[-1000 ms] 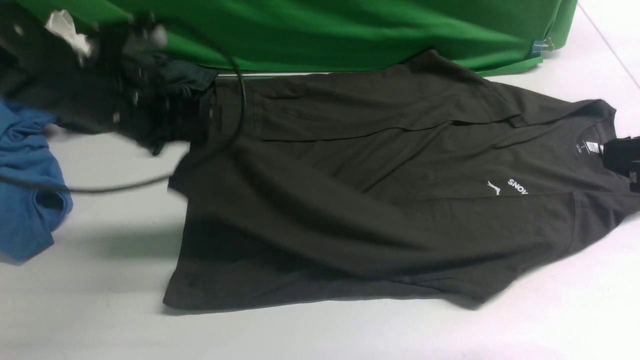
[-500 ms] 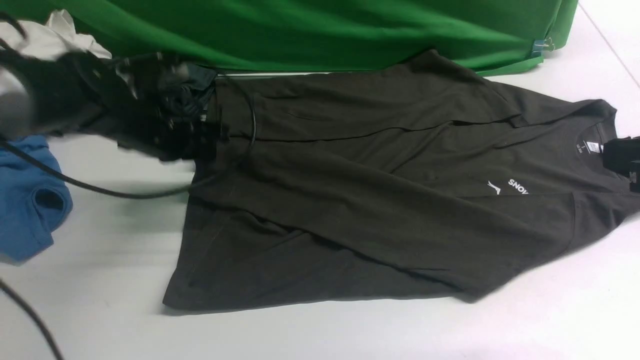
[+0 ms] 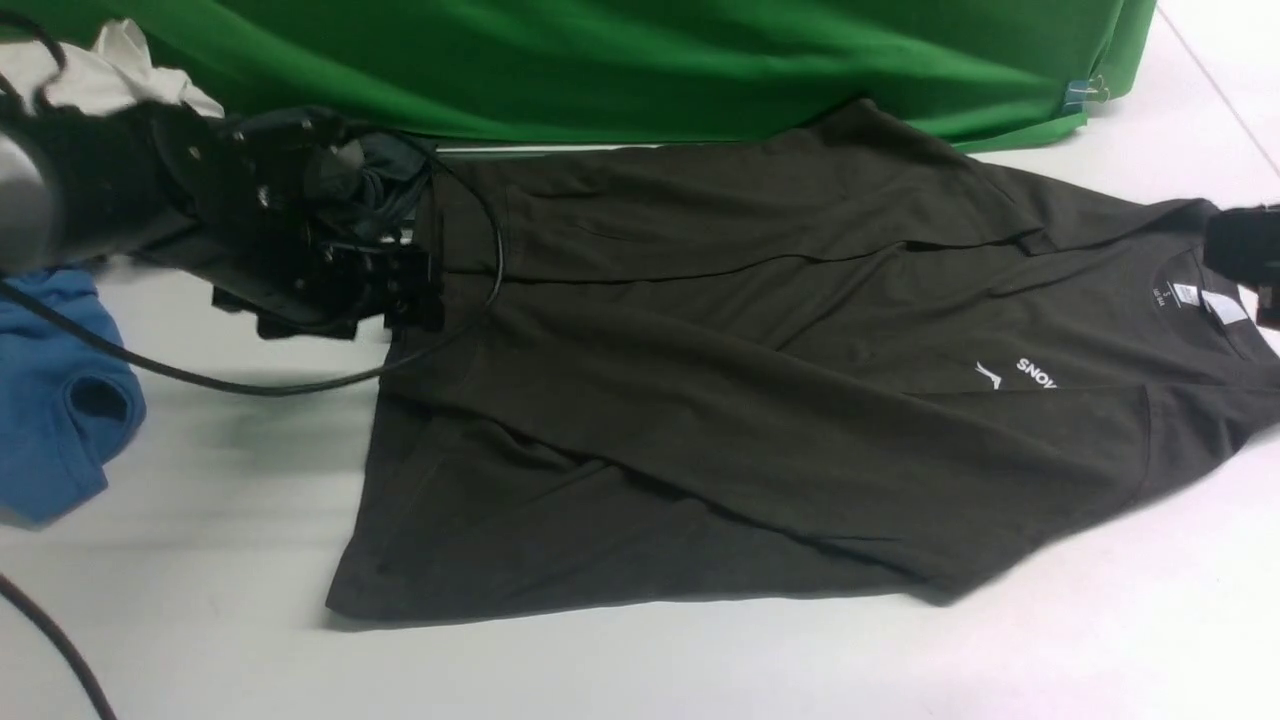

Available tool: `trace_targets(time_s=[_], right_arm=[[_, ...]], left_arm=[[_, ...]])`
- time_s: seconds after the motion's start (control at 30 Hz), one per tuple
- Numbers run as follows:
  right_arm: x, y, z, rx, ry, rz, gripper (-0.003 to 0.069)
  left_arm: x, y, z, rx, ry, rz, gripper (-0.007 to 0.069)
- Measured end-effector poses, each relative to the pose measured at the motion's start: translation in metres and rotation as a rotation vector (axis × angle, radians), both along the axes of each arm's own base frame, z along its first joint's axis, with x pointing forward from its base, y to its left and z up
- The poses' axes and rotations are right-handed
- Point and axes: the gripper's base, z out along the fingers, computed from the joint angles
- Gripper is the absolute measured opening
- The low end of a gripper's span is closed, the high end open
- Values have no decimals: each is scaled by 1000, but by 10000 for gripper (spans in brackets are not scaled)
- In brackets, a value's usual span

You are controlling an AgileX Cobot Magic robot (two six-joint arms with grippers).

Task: Fold a long-sleeved shirt on a white desktop.
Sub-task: 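Fold the left side of the black T-shirt inward over its body, then grab the top left corner of the dark shirt with the left gripper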

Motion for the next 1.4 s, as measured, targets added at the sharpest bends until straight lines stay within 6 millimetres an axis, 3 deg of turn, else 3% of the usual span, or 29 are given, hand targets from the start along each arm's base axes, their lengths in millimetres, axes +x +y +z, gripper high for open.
trace_targets(time_s=[0.07, 0.33, 0.7, 0.97, 1.03, 1.4], right_arm=[[3, 3, -3, -14, 11, 19, 240], [20, 8, -14, -39, 81, 27, 240], [30, 14, 3, -26, 188, 44, 240], [27, 21, 1, 1, 225, 72, 240], [26, 24, 1, 5, 227, 82, 240], [26, 24, 2, 32, 235, 68, 240]], left_arm=[[-4, 0, 12, -2, -19, -6, 643], [-18, -4, 40, -44, -27, -19, 644], [-22, -9, 47, -149, -4, 39, 623], [-3, -6, 58, -242, -188, 184, 602], [11, -5, 56, -226, -221, 178, 588], [70, -13, 7, -248, -69, 132, 577]])
